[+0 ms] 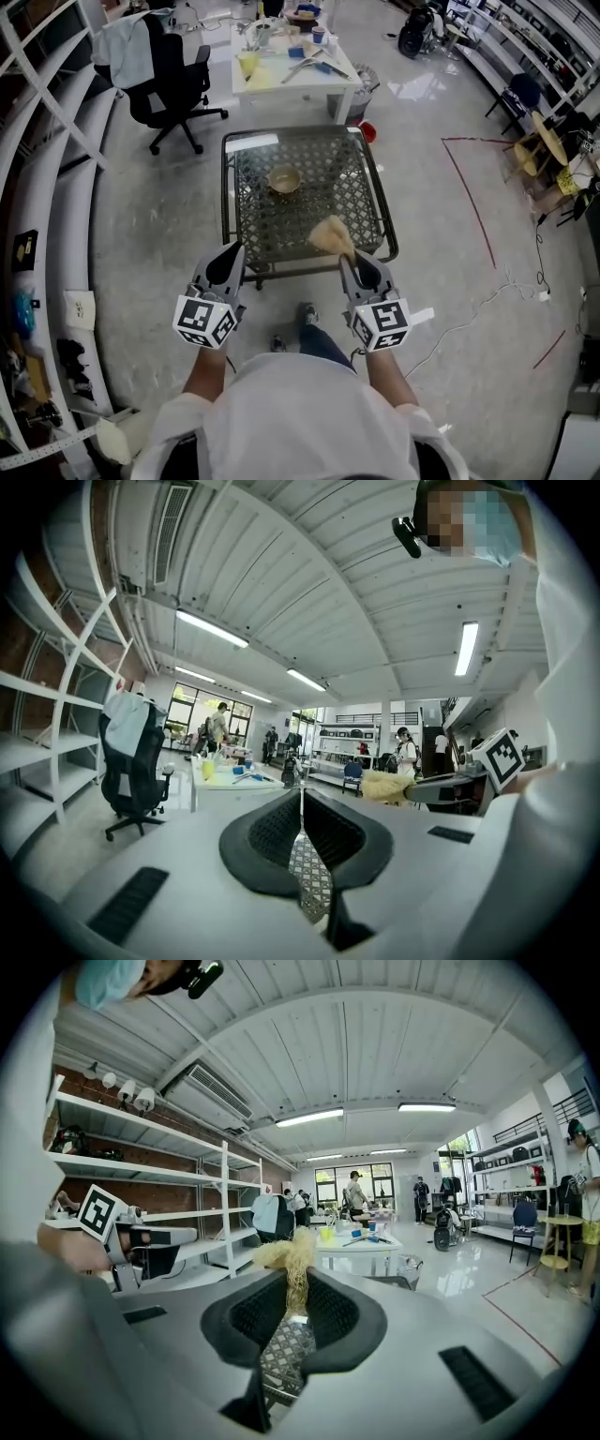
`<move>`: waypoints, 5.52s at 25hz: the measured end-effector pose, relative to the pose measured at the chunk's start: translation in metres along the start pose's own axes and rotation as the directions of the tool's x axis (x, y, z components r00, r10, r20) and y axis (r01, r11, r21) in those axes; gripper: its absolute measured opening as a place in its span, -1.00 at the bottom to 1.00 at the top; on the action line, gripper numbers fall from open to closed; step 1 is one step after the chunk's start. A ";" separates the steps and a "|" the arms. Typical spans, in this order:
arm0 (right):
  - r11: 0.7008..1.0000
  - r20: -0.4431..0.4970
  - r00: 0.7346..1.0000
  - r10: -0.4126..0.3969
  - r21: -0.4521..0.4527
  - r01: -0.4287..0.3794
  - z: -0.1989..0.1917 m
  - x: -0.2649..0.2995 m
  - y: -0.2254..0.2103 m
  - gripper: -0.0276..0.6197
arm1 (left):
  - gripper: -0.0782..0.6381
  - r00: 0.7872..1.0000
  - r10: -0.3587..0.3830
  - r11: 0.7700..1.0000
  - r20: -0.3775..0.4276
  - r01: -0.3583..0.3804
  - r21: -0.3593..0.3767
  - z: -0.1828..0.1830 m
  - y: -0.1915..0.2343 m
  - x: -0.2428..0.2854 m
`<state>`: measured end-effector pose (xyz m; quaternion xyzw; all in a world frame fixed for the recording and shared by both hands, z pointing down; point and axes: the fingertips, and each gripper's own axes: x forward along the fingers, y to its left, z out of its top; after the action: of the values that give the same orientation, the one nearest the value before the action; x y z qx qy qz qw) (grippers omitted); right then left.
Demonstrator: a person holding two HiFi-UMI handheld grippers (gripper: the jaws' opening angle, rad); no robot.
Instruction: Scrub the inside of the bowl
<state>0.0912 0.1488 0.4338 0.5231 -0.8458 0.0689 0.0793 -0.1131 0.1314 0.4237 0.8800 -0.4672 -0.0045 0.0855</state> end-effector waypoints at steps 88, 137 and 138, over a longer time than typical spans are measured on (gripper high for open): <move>0.995 -0.109 0.990 0.093 0.039 -0.089 0.017 0.309 -0.126 -0.70 | -0.68 0.944 -0.056 0.971 -0.327 -0.025 -0.239 -0.101 0.181 0.316; 0.995 -0.222 0.970 0.098 0.029 -0.094 -0.015 0.311 -0.106 -0.70 | -0.31 0.669 -0.152 0.856 -0.728 -0.279 -0.436 -0.302 0.188 0.320; 0.995 -0.223 0.970 0.097 0.029 -0.092 -0.016 0.310 -0.106 -0.70 | -0.38 0.670 -0.149 0.852 -0.727 -0.287 -0.438 -0.303 0.189 0.319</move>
<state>0.0506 -0.1664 0.5166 0.4718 -0.8547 0.1389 0.1659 -0.0617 -0.1909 0.7744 0.7286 -0.4071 0.2293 0.5008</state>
